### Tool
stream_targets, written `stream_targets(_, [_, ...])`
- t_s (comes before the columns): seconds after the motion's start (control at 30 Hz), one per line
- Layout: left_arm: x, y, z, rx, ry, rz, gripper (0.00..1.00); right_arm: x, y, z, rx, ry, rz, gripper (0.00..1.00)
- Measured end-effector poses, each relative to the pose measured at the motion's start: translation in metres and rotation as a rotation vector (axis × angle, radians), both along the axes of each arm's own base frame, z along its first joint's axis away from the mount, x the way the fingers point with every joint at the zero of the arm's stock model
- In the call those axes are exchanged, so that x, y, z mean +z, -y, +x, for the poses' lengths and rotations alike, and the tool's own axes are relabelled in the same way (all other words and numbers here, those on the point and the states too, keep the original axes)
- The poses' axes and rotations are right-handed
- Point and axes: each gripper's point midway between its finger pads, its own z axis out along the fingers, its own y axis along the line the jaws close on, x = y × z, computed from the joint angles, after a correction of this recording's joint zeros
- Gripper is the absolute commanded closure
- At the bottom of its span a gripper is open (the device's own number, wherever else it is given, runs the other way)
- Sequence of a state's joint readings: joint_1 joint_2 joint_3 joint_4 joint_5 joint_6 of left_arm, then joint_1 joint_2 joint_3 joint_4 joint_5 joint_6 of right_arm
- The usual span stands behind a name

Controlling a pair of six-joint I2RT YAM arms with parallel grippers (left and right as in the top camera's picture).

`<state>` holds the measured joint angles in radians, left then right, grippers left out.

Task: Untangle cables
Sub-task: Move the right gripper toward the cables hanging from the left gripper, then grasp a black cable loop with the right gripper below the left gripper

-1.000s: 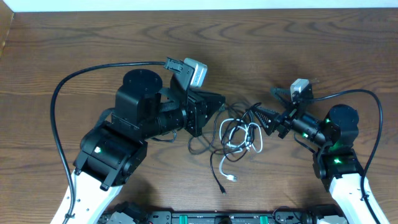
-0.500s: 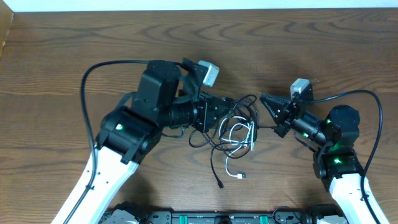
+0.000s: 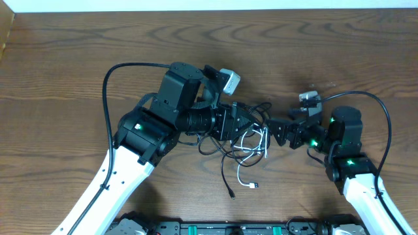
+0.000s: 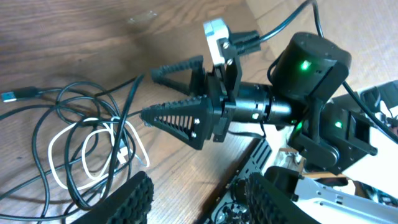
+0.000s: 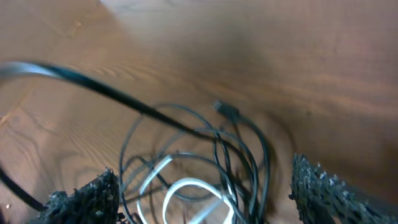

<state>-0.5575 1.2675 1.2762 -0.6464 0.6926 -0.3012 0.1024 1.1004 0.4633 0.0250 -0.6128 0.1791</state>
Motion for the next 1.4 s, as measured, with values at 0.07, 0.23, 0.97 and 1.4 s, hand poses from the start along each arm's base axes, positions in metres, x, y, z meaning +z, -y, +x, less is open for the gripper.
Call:
stream_targets(0.07, [-0.001, -0.001, 0.002, 0.009, 0.004, 0.006, 0.47, -0.011, 0.005, -0.004, -0.025, -0.053, -0.024, 0.07])
stream_targets(0.23, [-0.001, -0.001, 0.003, 0.014, 0.009, 0.009, 0.47, -0.036, 0.014, -0.020, -0.047, -0.164, -0.090, 0.11])
stream_targets(0.97, [-0.005, -0.014, 0.030, 0.163, 0.065, 0.076, 0.22, -0.090, 0.027, -0.024, 0.006, -0.212, -0.260, 0.17])
stream_targets(1.4, [-0.005, -0.015, 0.032, 0.173, 0.070, 0.078, 0.21, -0.097, 0.037, -0.016, -0.006, -0.175, -0.341, 0.01])
